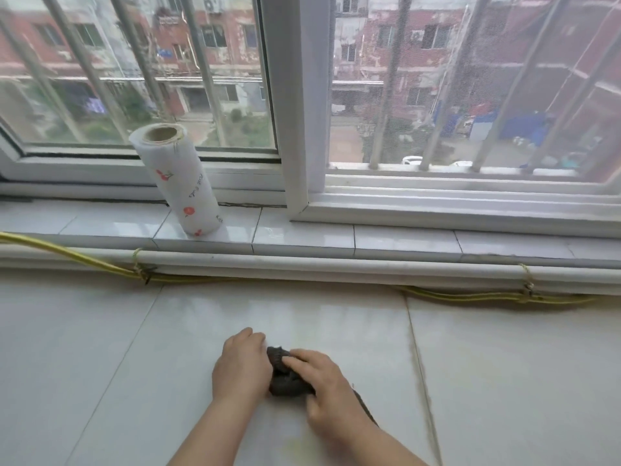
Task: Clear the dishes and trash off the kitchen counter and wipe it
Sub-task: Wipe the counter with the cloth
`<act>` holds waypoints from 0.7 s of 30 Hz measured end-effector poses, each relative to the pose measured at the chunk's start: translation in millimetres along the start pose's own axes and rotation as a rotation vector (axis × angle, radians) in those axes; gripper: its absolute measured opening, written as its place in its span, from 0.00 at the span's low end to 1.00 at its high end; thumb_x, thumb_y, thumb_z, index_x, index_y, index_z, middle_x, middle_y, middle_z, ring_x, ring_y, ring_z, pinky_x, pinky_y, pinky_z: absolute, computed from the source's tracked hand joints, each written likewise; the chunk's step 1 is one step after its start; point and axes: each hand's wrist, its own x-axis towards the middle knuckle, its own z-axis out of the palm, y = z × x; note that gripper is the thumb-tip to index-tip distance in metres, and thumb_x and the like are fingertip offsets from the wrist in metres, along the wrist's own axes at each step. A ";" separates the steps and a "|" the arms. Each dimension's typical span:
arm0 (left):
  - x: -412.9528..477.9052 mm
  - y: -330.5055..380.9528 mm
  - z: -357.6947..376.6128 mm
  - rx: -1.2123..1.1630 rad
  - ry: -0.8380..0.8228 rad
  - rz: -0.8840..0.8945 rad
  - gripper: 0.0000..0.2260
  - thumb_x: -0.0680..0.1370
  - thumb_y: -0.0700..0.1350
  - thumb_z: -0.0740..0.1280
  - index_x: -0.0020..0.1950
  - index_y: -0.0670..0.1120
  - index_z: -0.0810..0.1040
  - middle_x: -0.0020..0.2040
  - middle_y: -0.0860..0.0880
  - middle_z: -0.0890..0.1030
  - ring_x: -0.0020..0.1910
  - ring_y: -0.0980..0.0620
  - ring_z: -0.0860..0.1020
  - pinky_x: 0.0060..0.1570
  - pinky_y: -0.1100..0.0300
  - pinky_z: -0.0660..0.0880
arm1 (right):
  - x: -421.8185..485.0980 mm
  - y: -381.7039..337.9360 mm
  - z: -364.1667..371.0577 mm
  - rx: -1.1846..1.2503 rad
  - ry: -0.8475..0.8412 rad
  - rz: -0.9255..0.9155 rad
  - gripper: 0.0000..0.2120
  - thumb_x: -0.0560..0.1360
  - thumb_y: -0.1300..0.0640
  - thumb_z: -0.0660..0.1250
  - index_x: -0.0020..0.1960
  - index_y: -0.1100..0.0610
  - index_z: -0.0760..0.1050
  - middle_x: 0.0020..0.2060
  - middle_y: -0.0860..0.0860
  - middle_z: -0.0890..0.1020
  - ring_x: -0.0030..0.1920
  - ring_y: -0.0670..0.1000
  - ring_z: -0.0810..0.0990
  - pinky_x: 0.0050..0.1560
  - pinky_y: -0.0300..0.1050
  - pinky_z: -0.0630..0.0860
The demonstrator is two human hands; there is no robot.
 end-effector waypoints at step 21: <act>-79.2 -41.5 6.9 -0.162 0.068 -0.187 0.17 0.80 0.43 0.55 0.68 0.49 0.73 0.69 0.52 0.71 0.68 0.50 0.69 0.60 0.55 0.71 | -35.2 -18.7 10.2 -0.003 0.035 -0.045 0.31 0.64 0.63 0.54 0.65 0.54 0.74 0.62 0.47 0.74 0.62 0.46 0.70 0.66 0.33 0.63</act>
